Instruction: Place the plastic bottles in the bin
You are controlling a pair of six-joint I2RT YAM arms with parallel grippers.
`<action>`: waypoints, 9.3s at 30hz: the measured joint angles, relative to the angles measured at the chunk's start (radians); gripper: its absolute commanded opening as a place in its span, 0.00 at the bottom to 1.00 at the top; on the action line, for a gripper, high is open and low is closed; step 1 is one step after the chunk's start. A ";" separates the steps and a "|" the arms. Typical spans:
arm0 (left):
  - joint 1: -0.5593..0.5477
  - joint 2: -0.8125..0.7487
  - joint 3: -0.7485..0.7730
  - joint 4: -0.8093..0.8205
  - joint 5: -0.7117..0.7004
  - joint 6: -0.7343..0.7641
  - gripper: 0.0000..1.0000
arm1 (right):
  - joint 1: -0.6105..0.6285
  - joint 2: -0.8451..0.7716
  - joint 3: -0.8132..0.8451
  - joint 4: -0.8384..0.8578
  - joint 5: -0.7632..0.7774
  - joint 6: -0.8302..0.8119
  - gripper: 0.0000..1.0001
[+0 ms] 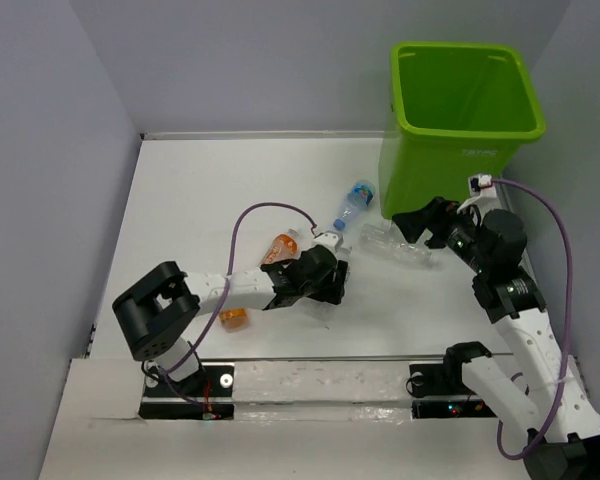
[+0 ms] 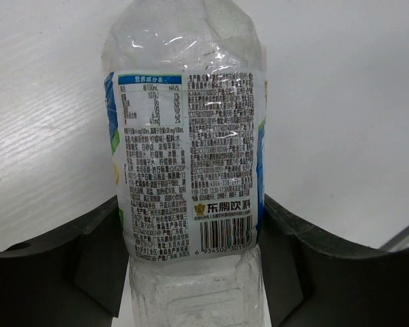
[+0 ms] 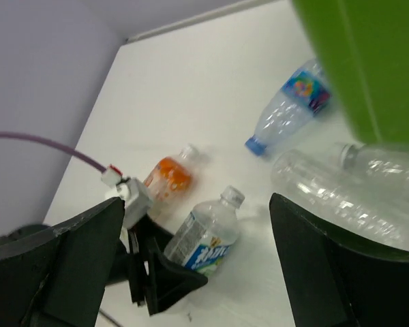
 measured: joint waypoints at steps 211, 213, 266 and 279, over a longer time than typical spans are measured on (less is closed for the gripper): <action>-0.066 -0.699 -0.217 -0.180 -0.150 -0.113 0.00 | 0.511 0.348 -0.079 0.216 0.106 0.197 1.00; -0.072 -0.732 -0.231 -0.122 -0.122 -0.097 0.00 | 0.515 0.378 -0.079 0.230 0.103 0.234 1.00; 0.222 -0.018 0.206 0.098 -0.127 0.116 0.99 | 0.090 0.976 1.308 0.068 0.904 -0.743 1.00; 0.273 0.380 0.570 0.080 0.019 0.211 0.99 | 0.097 0.428 0.800 -0.059 0.545 -0.396 0.84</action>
